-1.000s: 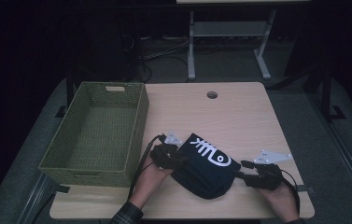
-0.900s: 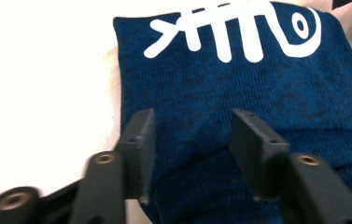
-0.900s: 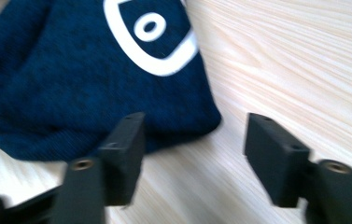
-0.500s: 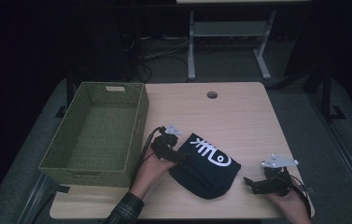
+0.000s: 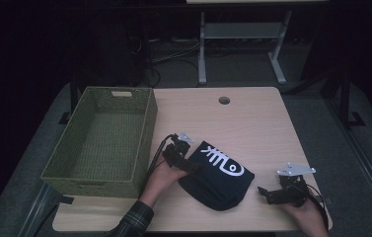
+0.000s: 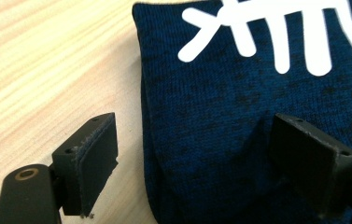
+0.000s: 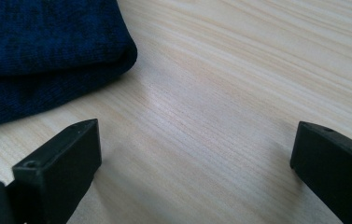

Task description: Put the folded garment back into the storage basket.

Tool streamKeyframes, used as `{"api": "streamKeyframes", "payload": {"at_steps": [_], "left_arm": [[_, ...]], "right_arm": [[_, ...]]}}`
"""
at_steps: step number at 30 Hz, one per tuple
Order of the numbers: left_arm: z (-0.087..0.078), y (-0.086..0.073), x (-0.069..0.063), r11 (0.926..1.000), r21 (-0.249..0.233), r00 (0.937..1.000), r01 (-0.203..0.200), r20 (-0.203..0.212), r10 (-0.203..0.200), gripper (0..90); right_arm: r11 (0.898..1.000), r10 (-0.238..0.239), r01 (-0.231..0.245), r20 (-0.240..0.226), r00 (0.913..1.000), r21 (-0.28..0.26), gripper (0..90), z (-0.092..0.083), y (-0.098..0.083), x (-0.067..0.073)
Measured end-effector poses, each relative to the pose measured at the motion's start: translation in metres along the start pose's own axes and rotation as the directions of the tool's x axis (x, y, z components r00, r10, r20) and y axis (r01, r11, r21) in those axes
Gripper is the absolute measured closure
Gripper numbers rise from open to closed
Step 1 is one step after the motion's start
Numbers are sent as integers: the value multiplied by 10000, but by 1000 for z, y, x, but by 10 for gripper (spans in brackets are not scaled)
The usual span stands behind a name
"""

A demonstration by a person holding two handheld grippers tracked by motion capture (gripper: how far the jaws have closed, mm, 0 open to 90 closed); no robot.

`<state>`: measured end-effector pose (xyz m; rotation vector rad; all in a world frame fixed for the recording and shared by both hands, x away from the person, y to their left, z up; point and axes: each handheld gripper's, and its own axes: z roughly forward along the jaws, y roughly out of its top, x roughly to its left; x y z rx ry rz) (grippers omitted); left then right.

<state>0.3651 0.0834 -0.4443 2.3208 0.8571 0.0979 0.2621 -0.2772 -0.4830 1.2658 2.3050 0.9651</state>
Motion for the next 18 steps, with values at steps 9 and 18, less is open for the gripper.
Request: {"api": "streamKeyframes", "payload": {"at_steps": [9, 18], "left_arm": [[14, -3, 5, 9990, 447, 9995, -37, 301, 23, 160], [14, -3, 1, 9981, 352, 9968, -496, 640, 473, 330]], "right_arm": [[10000, -22, 22, 0, 10000, -5, 16, 0, 0, 0], [10000, -3, 3, 15, 10000, -10, 16, 1, 1, 0]]}}
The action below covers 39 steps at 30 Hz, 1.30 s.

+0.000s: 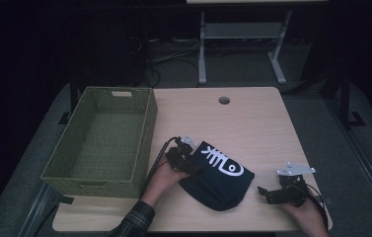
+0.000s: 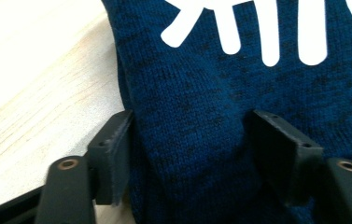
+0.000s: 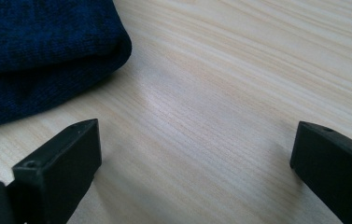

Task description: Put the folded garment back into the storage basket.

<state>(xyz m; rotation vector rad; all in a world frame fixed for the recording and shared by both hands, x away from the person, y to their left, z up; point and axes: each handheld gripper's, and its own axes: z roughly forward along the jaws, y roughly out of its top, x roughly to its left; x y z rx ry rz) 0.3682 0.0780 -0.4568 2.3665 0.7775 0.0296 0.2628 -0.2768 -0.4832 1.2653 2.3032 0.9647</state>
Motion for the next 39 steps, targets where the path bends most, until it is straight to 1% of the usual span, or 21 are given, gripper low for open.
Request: {"api": "streamKeyframes", "payload": {"at_steps": [1, 4, 7, 9, 12, 15, 16, 17, 18, 19, 21, 22, 24, 25, 27, 28, 29, 33, 35, 37, 39], "left_arm": [[0, 0, -1, 9999, -94, 9999, 85, 54, -84, 347], [0, -1, 1, 9999, -96, 9993, 27, 364, -24, 444], [0, 0, 2, 10000, -50, 9986, 36, 518, -33, 518], [0, 1, 2, 9999, -33, 9981, 133, 610, -131, 569], [0, 2, 2, 9998, 77, 9978, 168, 643, -173, 635], [0, 3, 1, 9998, 175, 9980, 117, 619, -128, 674], [0, 4, 0, 9998, 189, 9983, 62, 574, -73, 683], [-1, 4, -1, 9998, 144, 9983, 150, 558, -157, 689], [-1, 4, -1, 9998, 148, 9982, 146, 574, -154, 695], [-1, 4, -1, 9996, 76, 9977, 266, 617, -270, 699], [-4, 4, 0, 9995, 32, 9970, 329, 693, -331, 709], [-6, 5, -1, 9996, 92, 9974, 250, 673, -255, 710], [-9, 7, -3, 9995, 9, 9975, 315, 634, -315, 712], [-12, 8, -5, 9997, 9, 9977, 254, 624, -254, 713], [-18, 11, -8, 9995, -135, 9977, 289, 614, -280, 715], [-20, 12, -8, 9997, -109, 9978, 240, 623, -233, 716], [-23, 13, -9, 9995, -181, 9976, 274, 641, -262, 716], [-34, 21, -15, 9999, -116, 9985, 123, 540, -117, 720], [-39, 24, -18, 9999, -149, 9983, 86, 578, -77, 720], [-44, 28, -20, 10000, -32, 9985, -68, 536, 70, 721], [-49, 32, -22, 9999, -104, 9988, -126, 482, 131, 721]], "right_arm": [[10000, -3, 3, -1, 10000, -1, 16, 0, 0, 0], [10000, 12, -12, 0, 10000, 3, 16, 0, 0, 0], [10000, 24, -24, 14, 10000, 7, 16, 0, 0, 0], [10000, 19, -19, 13, 10000, 6, 17, 0, 0, 0], [10000, 0, 0, 12, 10000, 0, 17, 0, 0, 0], [10000, 7, -7, 11, 10000, 2, 17, 0, 0, 0], [10000, 6, -6, 12, 10000, 1, 17, 0, 0, 0], [10000, 3, -3, 12, 10000, 0, 17, 0, 0, 0], [10000, 9, -9, 12, 10000, 1, 17, 0, 0, 0], [10000, 15, -15, 11, 10000, 5, 17, 0, 0, 0], [10000, 36, -36, 17, 10000, 12, 17, 0, 0, 0], [10000, 32, -32, 17, 10000, 11, 17, 0, 0, 0], [10000, 54, -54, 21, 10000, 22, 17, 0, 0, 0], [10000, 57, -57, 13, 10000, 25, 17, 0, 0, 0], [10000, 54, -54, 13, 10000, 22, 17, 0, 0, 0], [10000, 56, -56, 13, 10000, 23, 17, 0, 0, 0], [10000, 56, -56, 13, 10000, 25, 17, 0, 0, 0], [10000, 55, -55, 12, 10000, 25, 17, 0, 0, 0], [10000, 58, -58, 8, 10000, 21, 16, 0, 0, 0], [10000, 69, -69, 7, 10000, 8, 17, 0, 0, 0], [10000, 66, -66, 9, 10000, 4, 17, 0, 0, 0]]}}
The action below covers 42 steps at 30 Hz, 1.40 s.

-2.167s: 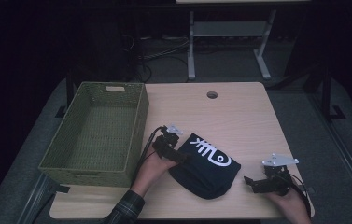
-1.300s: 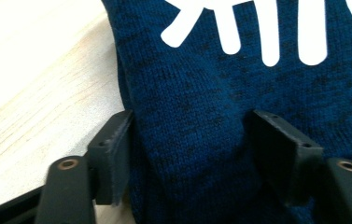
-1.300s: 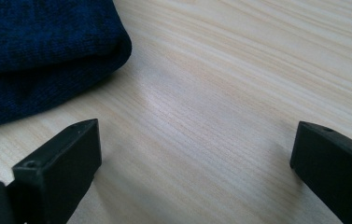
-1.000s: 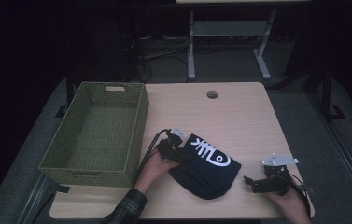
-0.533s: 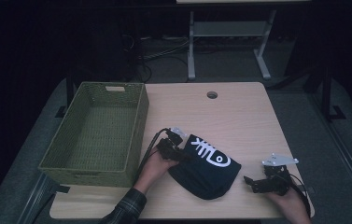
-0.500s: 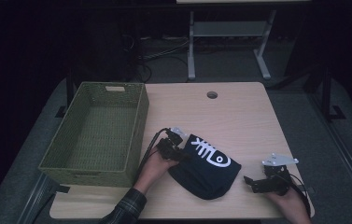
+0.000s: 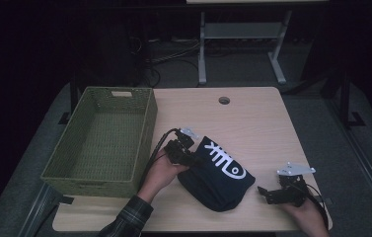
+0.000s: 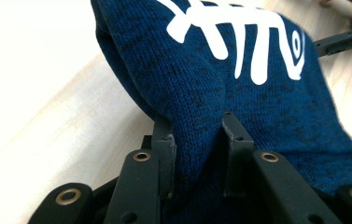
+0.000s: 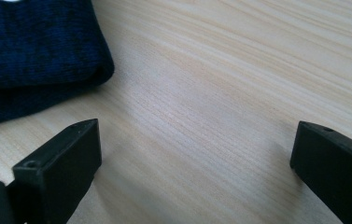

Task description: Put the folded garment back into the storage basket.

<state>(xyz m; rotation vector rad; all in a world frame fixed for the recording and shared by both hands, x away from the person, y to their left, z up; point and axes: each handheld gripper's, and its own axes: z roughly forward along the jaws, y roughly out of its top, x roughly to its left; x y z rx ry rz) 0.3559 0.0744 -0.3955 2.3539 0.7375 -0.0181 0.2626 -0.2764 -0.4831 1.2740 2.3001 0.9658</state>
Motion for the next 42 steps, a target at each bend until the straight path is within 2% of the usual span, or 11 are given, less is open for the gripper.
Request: {"api": "streamKeyframes", "payload": {"at_steps": [7, 19, 21, 29, 35, 37, 42], "left_arm": [[-22, 15, -13, 9990, 14, 9989, -444, -143, 444, 723], [-54, 36, -28, 9968, 67, 9966, -800, -203, 801, 723], [-60, 38, -28, 9957, 122, 9955, -918, -209, 920, 723], [-84, 43, -26, 9960, 183, 9954, -872, -381, 879, 723], [-103, 48, -24, 9943, 374, 9940, -997, -411, 1013, 723], [-109, 50, -23, 9955, 313, 9949, -892, -437, 905, 723], [-129, 55, -22, 9950, 348, 9932, -935, -667, 957, 723]], "right_arm": [[10000, 6, -6, 4, 10000, -3, 17, 0, 0, 0], [10000, -1, 1, -19, 10000, -7, 16, 0, 0, 0], [10000, -3, 3, -19, 10000, -8, 17, 0, 0, 0], [10000, 0, 0, -10, 10000, -14, 17, 0, 0, 0], [10000, 4, -4, -10, 10000, -15, 17, 0, 0, 0], [10000, 3, -3, -10, 10000, -15, 17, 0, 0, 0], [10000, 7, -7, -10, 10000, -15, 17, 0, 0, 0]]}}
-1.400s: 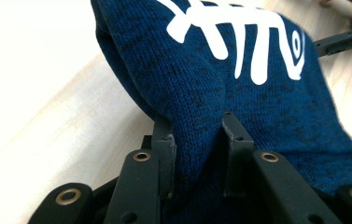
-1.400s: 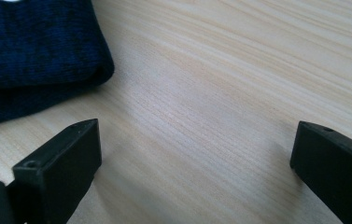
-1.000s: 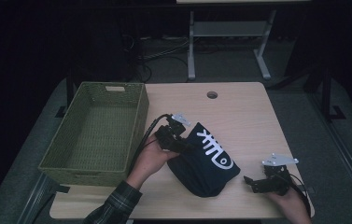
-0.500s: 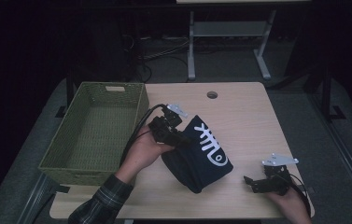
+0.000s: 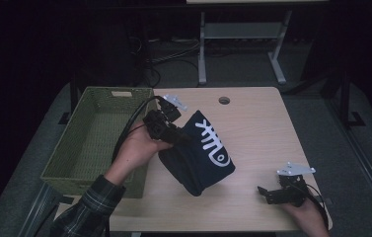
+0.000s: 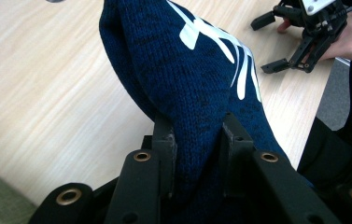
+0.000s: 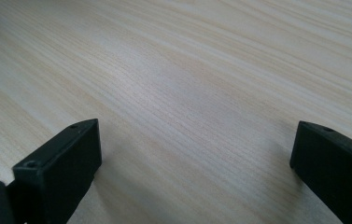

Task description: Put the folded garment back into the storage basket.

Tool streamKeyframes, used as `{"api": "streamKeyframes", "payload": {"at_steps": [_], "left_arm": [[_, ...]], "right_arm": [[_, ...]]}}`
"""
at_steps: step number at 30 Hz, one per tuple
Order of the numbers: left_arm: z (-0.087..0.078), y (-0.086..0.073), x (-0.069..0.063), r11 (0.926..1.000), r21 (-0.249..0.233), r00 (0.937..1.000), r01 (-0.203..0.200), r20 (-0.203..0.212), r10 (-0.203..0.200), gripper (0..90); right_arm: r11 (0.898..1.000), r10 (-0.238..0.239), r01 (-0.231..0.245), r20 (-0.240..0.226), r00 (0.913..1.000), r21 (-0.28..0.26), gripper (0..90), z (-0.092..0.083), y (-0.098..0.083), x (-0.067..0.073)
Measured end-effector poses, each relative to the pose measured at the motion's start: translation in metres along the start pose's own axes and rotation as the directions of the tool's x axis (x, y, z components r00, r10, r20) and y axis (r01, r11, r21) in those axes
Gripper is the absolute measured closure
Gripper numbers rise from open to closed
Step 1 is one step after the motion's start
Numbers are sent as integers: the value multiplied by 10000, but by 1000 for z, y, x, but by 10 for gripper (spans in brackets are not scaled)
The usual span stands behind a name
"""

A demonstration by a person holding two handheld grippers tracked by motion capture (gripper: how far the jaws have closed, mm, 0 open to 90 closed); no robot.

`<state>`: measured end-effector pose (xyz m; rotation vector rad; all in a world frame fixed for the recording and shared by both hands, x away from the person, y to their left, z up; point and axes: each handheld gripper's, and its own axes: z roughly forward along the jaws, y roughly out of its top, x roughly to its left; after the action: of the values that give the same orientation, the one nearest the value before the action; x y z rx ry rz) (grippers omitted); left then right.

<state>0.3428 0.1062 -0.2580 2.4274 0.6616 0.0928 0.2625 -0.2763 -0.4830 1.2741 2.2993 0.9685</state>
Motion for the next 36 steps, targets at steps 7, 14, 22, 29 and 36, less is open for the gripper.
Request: {"api": "streamKeyframes", "payload": {"at_steps": [7, 14, 22, 29, 36], "left_arm": [[-23, 2, 5, 9999, 86, 9998, 79, -193, -78, 722], [-48, 0, 12, 9997, 14, 9985, 244, -490, -243, 722], [-77, -8, 21, 9985, -167, 9953, 522, -814, -534, 722], [-96, -15, 27, 9966, -321, 9910, 759, -1079, -789, 722], [-116, -26, 35, 9936, -415, 9833, 1050, -1450, -1099, 721]], "right_arm": [[10000, 3, -3, -2, 10000, 1, 17, 0, 0, 0], [10000, -4, 4, -2, 10000, -2, 17, 0, 0, 0], [10000, 5, -5, 6, 10000, -1, 17, 0, 0, 0], [10000, 3, -3, 6, 10000, -3, 17, 0, 0, 0], [10000, -1, 1, 6, 10000, -5, 17, 0, 0, 0]]}}
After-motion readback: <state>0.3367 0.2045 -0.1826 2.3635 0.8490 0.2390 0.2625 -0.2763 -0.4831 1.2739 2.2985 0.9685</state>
